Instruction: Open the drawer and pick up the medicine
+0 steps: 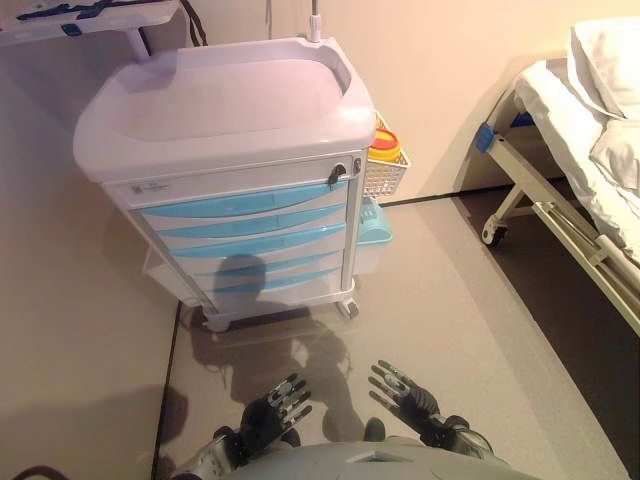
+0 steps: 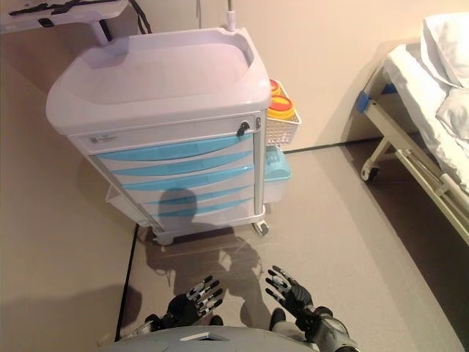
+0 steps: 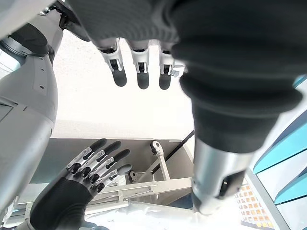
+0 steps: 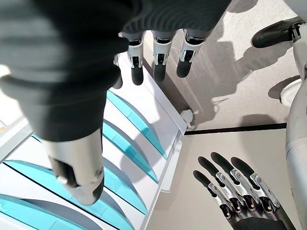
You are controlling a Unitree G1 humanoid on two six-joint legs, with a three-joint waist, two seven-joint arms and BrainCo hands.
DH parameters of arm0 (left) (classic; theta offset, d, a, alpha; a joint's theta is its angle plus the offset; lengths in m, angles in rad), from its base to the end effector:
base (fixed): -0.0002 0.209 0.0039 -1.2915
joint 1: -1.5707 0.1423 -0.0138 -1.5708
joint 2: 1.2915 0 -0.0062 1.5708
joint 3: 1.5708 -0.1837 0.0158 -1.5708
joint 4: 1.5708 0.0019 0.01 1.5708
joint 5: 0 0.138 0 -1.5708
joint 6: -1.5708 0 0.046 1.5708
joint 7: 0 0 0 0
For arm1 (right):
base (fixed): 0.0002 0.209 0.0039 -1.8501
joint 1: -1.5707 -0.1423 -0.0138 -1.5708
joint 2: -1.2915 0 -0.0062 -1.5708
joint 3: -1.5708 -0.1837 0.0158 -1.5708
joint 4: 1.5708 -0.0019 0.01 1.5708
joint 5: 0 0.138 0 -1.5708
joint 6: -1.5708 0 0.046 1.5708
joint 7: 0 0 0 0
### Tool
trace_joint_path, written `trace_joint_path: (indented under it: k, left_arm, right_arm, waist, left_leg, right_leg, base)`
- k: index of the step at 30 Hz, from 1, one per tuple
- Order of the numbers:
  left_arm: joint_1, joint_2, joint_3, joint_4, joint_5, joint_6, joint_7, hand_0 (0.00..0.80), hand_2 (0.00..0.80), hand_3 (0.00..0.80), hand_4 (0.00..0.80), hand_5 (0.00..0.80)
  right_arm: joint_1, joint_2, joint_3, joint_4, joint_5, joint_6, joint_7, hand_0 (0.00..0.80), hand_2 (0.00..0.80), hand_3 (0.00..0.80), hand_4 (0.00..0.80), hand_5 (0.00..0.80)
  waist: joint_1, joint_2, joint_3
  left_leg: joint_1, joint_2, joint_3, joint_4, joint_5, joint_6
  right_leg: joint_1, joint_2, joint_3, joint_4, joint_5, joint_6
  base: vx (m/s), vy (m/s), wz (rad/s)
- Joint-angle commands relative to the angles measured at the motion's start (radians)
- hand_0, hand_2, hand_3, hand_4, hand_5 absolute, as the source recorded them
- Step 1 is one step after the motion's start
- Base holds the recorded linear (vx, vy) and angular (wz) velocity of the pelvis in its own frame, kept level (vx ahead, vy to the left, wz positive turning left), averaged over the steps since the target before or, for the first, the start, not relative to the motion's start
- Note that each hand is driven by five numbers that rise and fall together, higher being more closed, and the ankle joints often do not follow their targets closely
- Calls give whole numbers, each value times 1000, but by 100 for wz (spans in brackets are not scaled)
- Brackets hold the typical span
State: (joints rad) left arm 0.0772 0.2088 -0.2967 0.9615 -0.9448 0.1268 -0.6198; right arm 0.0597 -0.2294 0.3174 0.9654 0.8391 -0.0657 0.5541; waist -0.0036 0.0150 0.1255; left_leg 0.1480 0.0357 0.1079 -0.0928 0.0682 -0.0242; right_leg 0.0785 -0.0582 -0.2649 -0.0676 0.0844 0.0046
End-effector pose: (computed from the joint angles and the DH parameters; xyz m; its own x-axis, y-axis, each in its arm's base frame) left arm 0.0806 0.1854 -0.1122 0.6084 -0.5231 -0.5968 -0.1831 0.6392 -0.7469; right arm 0.0922 -0.1947 -0.1071 0.6703 0.4264 -0.6074 0.0552 0.7875 0.6138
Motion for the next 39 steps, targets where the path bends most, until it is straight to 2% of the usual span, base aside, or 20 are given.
trace_joint_path:
  k: [1, 5, 14, 28, 34, 39]
  left_arm:
    - [-67, -35, -1, 27, -31, -19, -32, 0, 0, 0, 0, 0]
    - [-65, -35, 4, 10, -53, -6, -62, 0, 0, 0, 0, 0]
    - [-62, -38, 5, 9, -59, -35, -68, 0, 0, 0, 0, 0]
    - [-59, -41, 12, 10, -76, -33, -72, 0, 0, 0, 0, 0]
    - [-54, -48, 19, 6, -148, -21, -67, 0, 0, 0, 0, 0]
    - [-48, -59, 54, 20, -231, -5, -54, 0, 0, 0, 0, 0]
  right_arm:
    - [-43, 28, 8, 3, 5, -12, 33, 0, 0, 0, 0, 0]
    - [-43, 25, 6, 7, 4, -14, 39, 0, 0, 0, 0, 0]
    - [-44, 29, 2, 11, 15, -20, 42, 0, 0, 0, 0, 0]
    - [-44, 30, 0, 7, 9, -17, 36, 0, 0, 0, 0, 0]
    - [-43, 26, 0, 5, 13, -13, 36, 0, 0, 0, 0, 0]
    - [-37, 18, -9, -6, 17, 1, 35, 0, 0, 0, 0, 0]
  waist:
    - [-7, 10, 20]
    - [-5, 12, 20]
    - [-3, 11, 21]
    - [-2, 11, 23]
    - [1, 11, 31]
    - [-1, 13, 53]
  left_leg:
    - [-44, -15, -25, 6, -55, -14]
    - [-46, -15, -26, 6, -54, -15]
    - [-45, -14, -27, 6, -54, -15]
    - [-44, -16, -33, 6, -55, -13]
    - [-45, -15, -35, 6, -54, -14]
    - [-45, -16, -37, 11, -59, -10]
  right_leg:
    - [62, -13, -27, 132, -188, 56]
    - [60, -14, -28, 133, -188, 56]
    - [62, -13, -29, 132, -189, 55]
    - [62, -13, -29, 134, -191, 53]
    - [60, -18, -27, 133, -188, 54]
    - [47, -29, -22, 151, -189, 54]
  base:
    - [0, 0, 0]
    - [0, 0, 0]
    - [0, 0, 0]
    - [0, 0, 0]
    - [5, 5, 0]
    - [60, 57, 0]
